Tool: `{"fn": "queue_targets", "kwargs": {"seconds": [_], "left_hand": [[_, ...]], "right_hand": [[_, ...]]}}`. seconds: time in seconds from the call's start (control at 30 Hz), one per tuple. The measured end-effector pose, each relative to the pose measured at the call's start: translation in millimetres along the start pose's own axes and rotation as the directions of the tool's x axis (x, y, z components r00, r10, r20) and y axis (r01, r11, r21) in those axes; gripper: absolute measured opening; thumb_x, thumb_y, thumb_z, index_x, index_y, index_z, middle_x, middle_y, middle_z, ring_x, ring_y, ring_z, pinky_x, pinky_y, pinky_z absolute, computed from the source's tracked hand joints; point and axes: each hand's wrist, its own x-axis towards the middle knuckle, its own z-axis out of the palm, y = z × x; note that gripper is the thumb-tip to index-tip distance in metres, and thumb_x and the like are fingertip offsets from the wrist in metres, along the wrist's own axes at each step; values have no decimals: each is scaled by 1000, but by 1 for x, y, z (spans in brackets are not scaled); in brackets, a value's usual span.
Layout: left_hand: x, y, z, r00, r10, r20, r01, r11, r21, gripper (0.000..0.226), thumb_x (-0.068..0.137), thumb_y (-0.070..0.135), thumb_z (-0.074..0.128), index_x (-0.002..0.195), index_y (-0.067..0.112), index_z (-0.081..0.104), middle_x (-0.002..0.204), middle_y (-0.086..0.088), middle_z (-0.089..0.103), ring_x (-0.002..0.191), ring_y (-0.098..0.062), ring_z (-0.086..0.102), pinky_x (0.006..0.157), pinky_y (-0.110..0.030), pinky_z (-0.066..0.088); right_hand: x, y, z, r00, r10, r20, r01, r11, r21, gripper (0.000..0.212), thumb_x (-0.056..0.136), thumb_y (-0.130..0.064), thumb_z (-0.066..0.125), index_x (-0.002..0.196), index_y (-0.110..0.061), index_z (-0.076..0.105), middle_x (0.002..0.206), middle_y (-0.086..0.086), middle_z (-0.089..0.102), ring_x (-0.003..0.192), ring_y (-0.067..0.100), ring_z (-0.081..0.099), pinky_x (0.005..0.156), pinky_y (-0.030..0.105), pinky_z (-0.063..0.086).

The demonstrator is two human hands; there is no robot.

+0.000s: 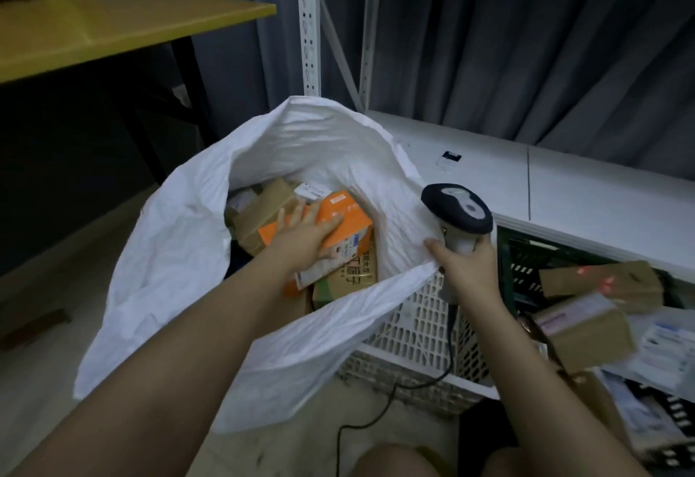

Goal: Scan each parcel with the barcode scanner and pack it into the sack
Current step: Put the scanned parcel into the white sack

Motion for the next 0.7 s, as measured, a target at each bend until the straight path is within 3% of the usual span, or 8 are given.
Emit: {"fn": "queue_targets", "kwargs": {"seconds": [0.13,0.2,0.3,0.4,0.47,0.57,0.63,0.7], "left_hand": [[-25,8,-3,982,-81,-169,14,931,-364,68,93,39,60,151,31,25,162,-8,7,147,-31,11,118,-47,19],[-39,22,-8,951,-122,-282,-38,864,-501,61,94,29,61,149,27,33,158,-7,22,144,-26,23,116,-40,26],[-60,56,-23,893,-98,-440,-193,798,-570,49,95,19,58,142,19,45,147,-5,41,136,-19,35,106,-25,27],[-74,107,-37,850,-41,-526,-330,737,-590,40,95,19,57,135,17,51,131,-4,52,120,-12,45,100,-27,37],[-76,147,-40,839,21,-544,-402,697,-593,39,96,19,56,135,18,51,130,-3,51,117,-13,48,95,-29,41],[-67,211,-34,858,125,-498,-455,633,-626,40,96,22,56,136,20,49,131,1,48,117,-12,48,95,-26,41],[-55,252,-21,890,158,-428,-431,594,-679,42,95,24,58,136,19,50,133,-2,49,120,-15,48,100,-30,41],[-39,290,-4,923,176,-342,-378,575,-725,45,94,27,60,136,16,50,134,-5,51,122,-19,49,102,-30,40]], "right_hand": [[-7,-4,-14,997,75,-17,-75,997,13,38,78,-20,81,108,-15,59,94,0,68,87,17,67,82,36,54],[-14,-7,-26,994,102,-24,-101,994,44,31,79,-21,80,103,-18,60,95,6,71,84,20,69,73,34,56],[-25,-13,-51,994,101,-30,-100,994,51,34,83,-20,77,110,-11,59,94,5,70,71,10,69,60,24,53],[-37,-13,-91,992,110,-68,-107,993,47,31,85,-18,74,109,-10,57,88,1,68,61,1,66,59,23,57],[-46,-7,-122,985,130,-113,-127,991,31,27,85,-21,75,105,-10,60,89,6,70,66,7,67,66,29,60],[-57,7,-170,964,163,-209,-150,986,77,18,87,-13,71,96,-10,56,81,9,67,59,11,64,49,16,51],[-58,21,-202,936,212,-283,-183,975,126,15,88,-9,69,96,-4,57,78,14,65,64,22,62,48,18,51],[-54,38,-232,906,255,-338,-222,966,135,19,88,-11,69,101,0,60,88,17,68,68,23,64,54,26,54]]}}
